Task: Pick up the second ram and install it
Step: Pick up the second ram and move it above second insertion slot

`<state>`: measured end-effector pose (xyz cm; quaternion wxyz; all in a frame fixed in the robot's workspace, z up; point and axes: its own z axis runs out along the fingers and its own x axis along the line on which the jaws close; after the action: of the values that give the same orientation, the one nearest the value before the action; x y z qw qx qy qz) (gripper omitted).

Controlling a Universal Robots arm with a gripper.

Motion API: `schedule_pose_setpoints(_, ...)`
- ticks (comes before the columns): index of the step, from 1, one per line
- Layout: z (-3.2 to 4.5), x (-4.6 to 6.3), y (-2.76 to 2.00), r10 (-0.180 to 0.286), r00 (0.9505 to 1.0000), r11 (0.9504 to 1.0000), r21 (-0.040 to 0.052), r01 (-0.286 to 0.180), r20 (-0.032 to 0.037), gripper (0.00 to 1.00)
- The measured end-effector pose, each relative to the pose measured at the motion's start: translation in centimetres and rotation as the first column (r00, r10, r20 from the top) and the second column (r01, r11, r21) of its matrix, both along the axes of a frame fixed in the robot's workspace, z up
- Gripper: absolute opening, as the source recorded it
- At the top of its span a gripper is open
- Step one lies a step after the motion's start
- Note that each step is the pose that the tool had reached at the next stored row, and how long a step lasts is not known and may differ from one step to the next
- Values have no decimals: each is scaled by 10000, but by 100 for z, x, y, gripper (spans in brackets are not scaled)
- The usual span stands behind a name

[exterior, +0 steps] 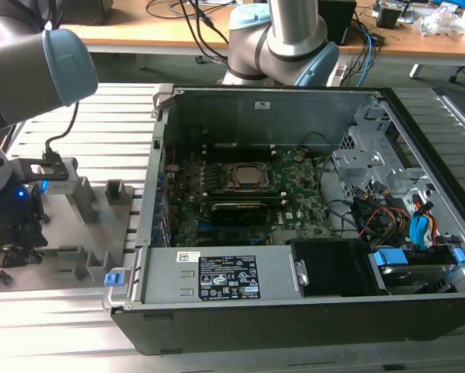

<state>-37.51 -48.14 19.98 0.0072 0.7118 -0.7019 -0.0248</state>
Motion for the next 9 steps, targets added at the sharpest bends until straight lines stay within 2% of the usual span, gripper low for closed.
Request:
schedule_pose_setpoints(2, -19, -1, 0, -268, 9996, 9996, -3, 268, -2, 36)
schedule_pose_setpoints(6, -20, -1, 0, -279, 9996, 9996, -2, 279, -1, 35)
schedule_pose_setpoints(7, -20, -1, 0, -279, 9996, 9996, -2, 279, 0, 22)
schedule_pose_setpoints(8, -20, -1, 0, -279, 9996, 9996, -2, 279, -1, 16)
schedule_pose_setpoints(9, -20, -1, 0, -280, 9996, 9996, -2, 280, 0, 14)
